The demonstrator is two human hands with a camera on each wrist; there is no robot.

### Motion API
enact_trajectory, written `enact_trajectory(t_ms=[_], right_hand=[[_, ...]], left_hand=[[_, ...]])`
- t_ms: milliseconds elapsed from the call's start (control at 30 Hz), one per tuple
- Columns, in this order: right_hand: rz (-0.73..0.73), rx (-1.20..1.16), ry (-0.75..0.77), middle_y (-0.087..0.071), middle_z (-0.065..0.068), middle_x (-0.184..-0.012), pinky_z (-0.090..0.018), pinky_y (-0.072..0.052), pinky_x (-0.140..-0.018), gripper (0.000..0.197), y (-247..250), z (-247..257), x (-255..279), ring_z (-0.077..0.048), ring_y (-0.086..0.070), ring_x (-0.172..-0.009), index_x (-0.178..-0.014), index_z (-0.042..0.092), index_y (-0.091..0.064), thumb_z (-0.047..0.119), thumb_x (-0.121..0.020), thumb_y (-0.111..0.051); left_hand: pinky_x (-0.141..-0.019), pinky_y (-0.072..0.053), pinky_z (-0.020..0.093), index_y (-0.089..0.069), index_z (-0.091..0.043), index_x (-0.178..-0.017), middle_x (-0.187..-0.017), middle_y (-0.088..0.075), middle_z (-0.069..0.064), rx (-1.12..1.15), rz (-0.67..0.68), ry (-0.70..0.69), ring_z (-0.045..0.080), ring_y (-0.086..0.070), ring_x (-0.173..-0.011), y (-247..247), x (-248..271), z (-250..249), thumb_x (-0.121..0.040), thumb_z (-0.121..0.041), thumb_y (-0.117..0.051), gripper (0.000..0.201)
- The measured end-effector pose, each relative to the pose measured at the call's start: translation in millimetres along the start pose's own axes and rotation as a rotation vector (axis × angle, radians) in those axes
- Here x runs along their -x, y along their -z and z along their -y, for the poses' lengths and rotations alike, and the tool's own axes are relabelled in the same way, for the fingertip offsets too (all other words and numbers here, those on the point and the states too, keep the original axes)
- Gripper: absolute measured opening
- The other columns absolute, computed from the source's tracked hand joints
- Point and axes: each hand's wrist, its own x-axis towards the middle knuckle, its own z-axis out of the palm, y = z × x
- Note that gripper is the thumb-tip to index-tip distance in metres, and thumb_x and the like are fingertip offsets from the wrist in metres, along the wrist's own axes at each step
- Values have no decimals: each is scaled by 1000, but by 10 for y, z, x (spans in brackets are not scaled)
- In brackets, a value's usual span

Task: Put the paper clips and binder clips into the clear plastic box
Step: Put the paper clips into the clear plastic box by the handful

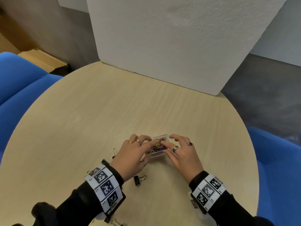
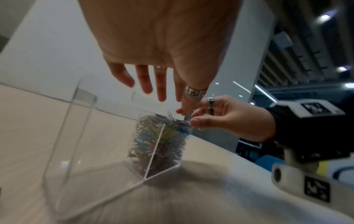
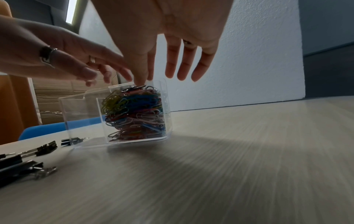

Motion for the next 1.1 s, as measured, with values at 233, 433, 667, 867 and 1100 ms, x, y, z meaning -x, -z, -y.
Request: enact_trajectory(t_ms=[233,433,667,867,1100], right_hand=[[46,108,11,-63,-3,-112,-33,-48,-67,34,4,-25,-28,-17,-44,-100,-106,27,-69,42,-82,-50],[9,90,42,-61,-3,-110,-32,-48,-66,35,37,-3,-1,-16,-45,-98,-110,27,-64,41,-83,-48],[57,202,137,-55,1,-120,-36,-47,-70,34,-19,85,1,-22,-44,-103,-117,40,-55,43,-86,-43],[-14,162,155,-53,2,-115,-34,-45,-69,32,-12,40,10,-20,-46,-97,-116,38,-57,39,-85,-50],[-25,143,208,-47,6,-115,-35,-44,-67,24,-5,-17,9,-20,-46,-96,-104,42,-62,38,-84,-50]], left_hand=[[-70,-53,45,-60,-39,-109,-124,-63,-3,-292,87,92,25,-65,-101,-49,-38,-95,-71,-54,-54,42],[-81,-51,54,-54,-39,-123,-134,-57,2,-322,175,209,29,-62,-111,-75,103,-9,-78,-60,-30,56],[-93,-23,59,-51,-40,-126,-139,-51,6,-289,235,269,35,-58,-116,-196,257,31,-90,-64,-2,66],[-96,-21,58,-44,-40,-133,-145,-44,6,-291,167,310,32,-41,-127,-190,265,29,-90,-65,-6,63],[-100,-19,60,-55,-36,-125,-146,-42,7,-260,115,375,30,-33,-128,-248,415,-26,-91,-62,-6,65]])
